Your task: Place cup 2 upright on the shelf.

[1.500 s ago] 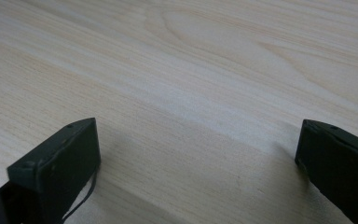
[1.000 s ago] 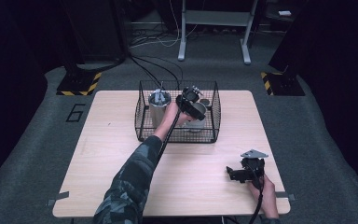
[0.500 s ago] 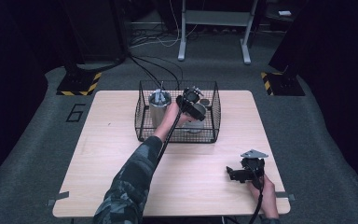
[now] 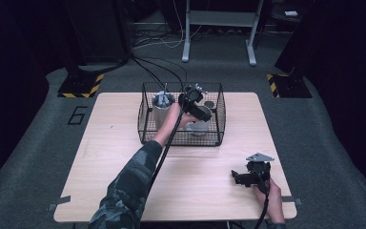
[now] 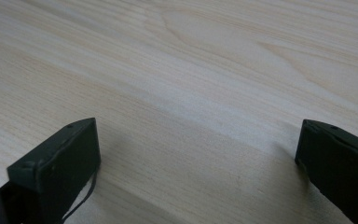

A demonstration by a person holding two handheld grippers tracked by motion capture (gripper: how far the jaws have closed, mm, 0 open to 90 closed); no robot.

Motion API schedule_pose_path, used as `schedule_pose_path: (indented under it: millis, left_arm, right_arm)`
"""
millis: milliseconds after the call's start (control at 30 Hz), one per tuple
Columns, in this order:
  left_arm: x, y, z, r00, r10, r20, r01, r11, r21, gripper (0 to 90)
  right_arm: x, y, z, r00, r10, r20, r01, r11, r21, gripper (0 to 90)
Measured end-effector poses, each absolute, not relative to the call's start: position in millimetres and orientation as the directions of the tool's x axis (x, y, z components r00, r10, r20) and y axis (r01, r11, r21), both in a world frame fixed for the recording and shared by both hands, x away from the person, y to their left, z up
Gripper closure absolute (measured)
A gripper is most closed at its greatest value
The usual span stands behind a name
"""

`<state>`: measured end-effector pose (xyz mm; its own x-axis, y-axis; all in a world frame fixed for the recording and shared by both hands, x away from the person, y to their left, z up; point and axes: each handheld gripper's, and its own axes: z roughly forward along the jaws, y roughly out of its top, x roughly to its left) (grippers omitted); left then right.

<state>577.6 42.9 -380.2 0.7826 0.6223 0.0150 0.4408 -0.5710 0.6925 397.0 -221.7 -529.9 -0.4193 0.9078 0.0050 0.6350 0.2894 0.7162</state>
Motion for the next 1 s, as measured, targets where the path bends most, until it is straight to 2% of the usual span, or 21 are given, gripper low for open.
schedule_pose_path:
  millis: [300,533,767,1000]
  left_arm:
    - [547,57,-359,0.807,0.590,0.038,0.386,-0.575,0.722,0.0]
    - [509,73,-351,0.824,0.560,0.087,0.321,-0.587,0.743,0.0]
    - [472,104,-354,0.820,0.558,0.128,0.290,-0.598,0.747,0.1]
    - [442,139,-363,0.814,0.569,0.122,0.295,-0.584,0.756,0.0]
  right_arm:
    - [397,-222,-530,-0.419,0.908,0.003,0.633,0.290,0.717,0.0]
    - [397,-222,-530,-0.426,0.905,-0.003,0.631,0.299,0.716,0.0]
    - [397,-222,-530,-0.425,0.905,-0.003,0.631,0.299,0.716,0.0]
    - [397,-222,-530,-0.424,0.906,-0.004,0.631,0.298,0.716,0.0]
